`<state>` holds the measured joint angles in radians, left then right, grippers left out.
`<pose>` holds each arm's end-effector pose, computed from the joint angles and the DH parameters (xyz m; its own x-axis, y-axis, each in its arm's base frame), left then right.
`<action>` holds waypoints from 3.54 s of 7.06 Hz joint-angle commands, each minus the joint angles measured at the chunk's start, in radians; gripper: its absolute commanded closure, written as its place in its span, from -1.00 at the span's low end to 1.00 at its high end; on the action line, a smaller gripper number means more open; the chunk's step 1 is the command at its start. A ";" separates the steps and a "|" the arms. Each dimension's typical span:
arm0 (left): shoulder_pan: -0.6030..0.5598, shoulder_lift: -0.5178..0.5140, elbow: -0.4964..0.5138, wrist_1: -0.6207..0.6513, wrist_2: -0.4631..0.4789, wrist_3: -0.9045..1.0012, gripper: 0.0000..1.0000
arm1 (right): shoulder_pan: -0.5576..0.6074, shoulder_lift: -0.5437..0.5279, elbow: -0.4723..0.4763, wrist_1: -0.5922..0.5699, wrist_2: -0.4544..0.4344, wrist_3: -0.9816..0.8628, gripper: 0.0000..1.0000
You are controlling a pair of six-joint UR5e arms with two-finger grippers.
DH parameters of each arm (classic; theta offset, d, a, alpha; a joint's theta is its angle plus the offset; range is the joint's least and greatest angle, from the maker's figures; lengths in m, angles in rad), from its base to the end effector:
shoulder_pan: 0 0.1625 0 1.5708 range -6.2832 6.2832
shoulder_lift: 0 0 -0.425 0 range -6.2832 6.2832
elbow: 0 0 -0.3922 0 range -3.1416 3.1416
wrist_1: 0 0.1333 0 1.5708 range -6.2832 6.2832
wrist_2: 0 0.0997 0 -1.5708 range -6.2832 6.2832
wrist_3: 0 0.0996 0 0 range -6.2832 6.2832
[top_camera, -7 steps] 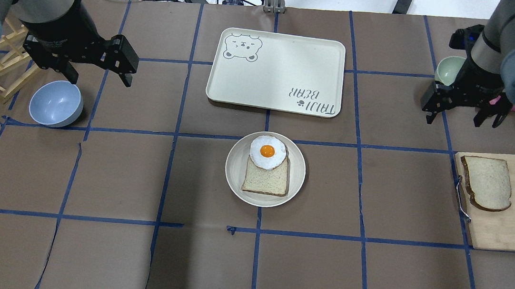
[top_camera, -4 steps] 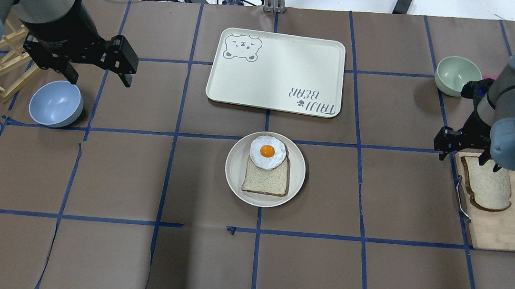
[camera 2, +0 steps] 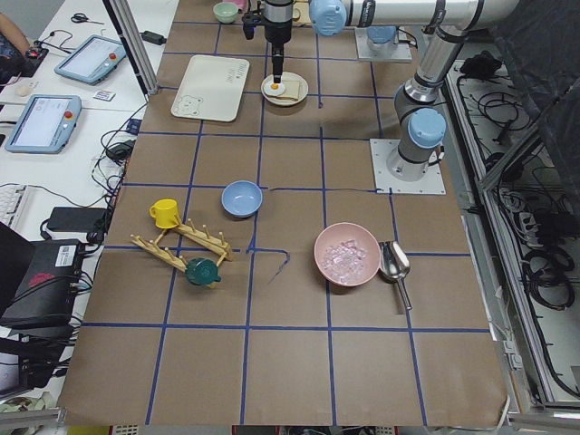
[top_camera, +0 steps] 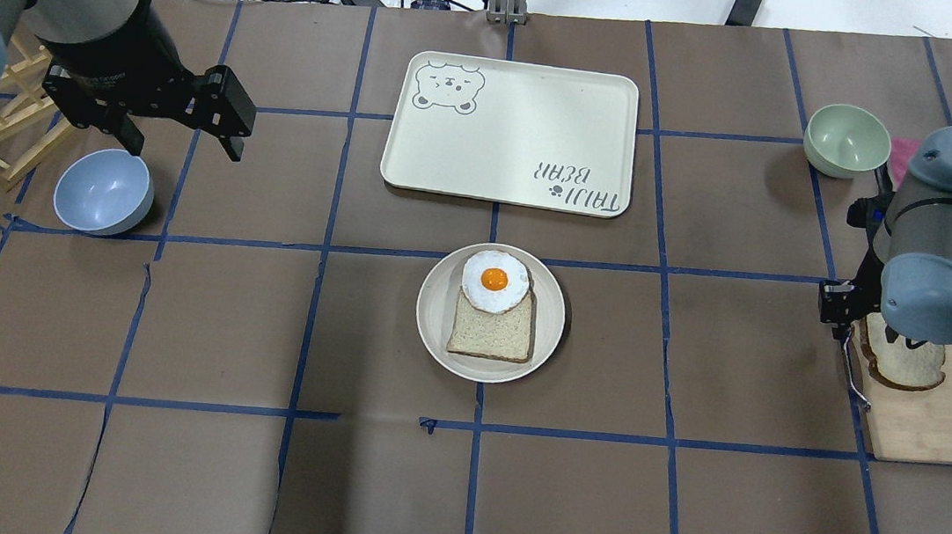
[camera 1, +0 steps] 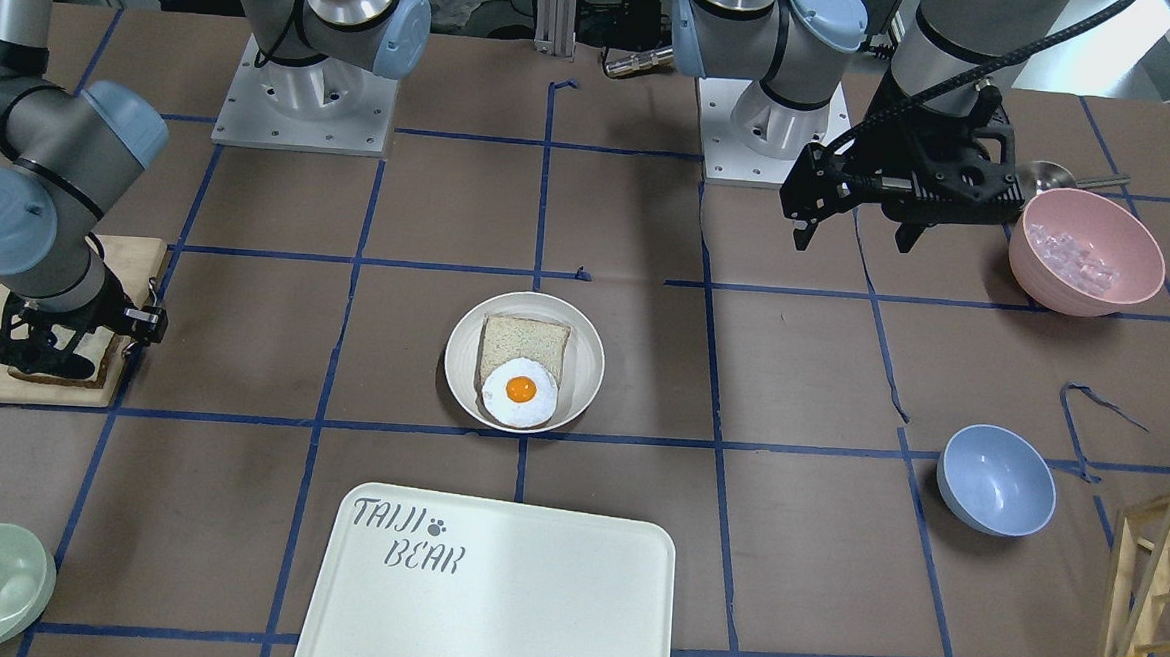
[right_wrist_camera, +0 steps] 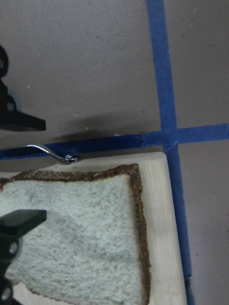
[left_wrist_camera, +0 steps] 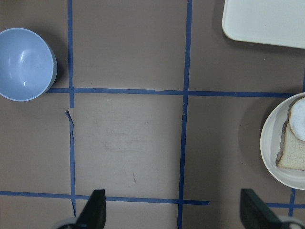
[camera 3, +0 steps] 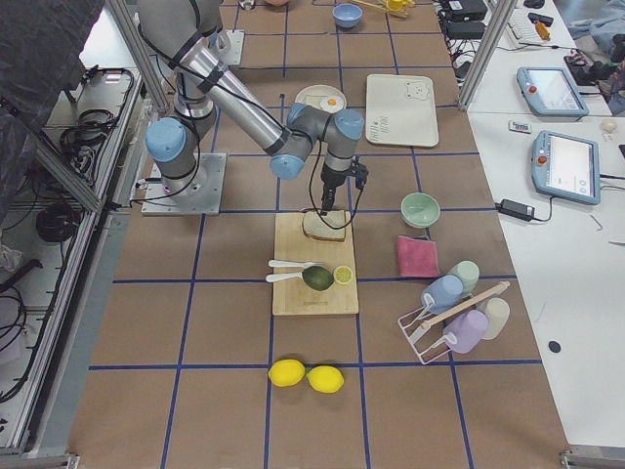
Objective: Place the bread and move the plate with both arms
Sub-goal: 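Lower the right gripper and grasp the white bread slice by its edge, then carry the bread slice with the right gripper over the egg plate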
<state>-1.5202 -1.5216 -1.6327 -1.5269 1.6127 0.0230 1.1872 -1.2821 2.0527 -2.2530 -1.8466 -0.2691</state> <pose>-0.1050 -0.4799 0.4856 -0.9987 -0.0289 -0.0426 -0.0276 0.9992 -0.0302 -0.0861 -0.4971 0.1925 -0.9680 0.0801 0.2380 0.1198 0.9803 0.1572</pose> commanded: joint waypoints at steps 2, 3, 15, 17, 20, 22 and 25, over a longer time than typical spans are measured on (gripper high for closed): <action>0.002 0.004 0.001 0.002 -0.001 0.000 -1.00 | 0.000 0.004 0.027 0.006 -0.063 -0.012 1.00; 0.002 0.001 -0.001 -0.001 0.001 0.000 -1.00 | 0.000 0.004 0.040 0.006 -0.063 -0.005 1.00; 0.002 -0.025 0.001 0.039 -0.005 -0.020 -1.00 | 0.283 -0.284 -0.003 0.197 -0.054 0.164 1.00; 0.002 -0.023 0.001 0.039 -0.002 -0.009 -1.00 | 0.465 -0.290 -0.077 0.306 -0.008 0.310 1.00; 0.002 -0.023 -0.001 0.037 -0.004 -0.005 -1.00 | 0.844 -0.132 -0.240 0.277 0.038 0.754 1.00; 0.002 -0.023 -0.001 0.037 -0.002 -0.012 -1.00 | 0.980 0.022 -0.370 0.274 0.037 0.958 1.00; 0.002 -0.025 -0.003 0.036 0.001 -0.002 -1.00 | 1.002 0.050 -0.321 0.178 0.032 0.920 1.00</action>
<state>-1.5187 -1.5461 -1.6351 -1.4909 1.6125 0.0187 2.1835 -1.2399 1.7087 -2.0401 -1.8127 0.6599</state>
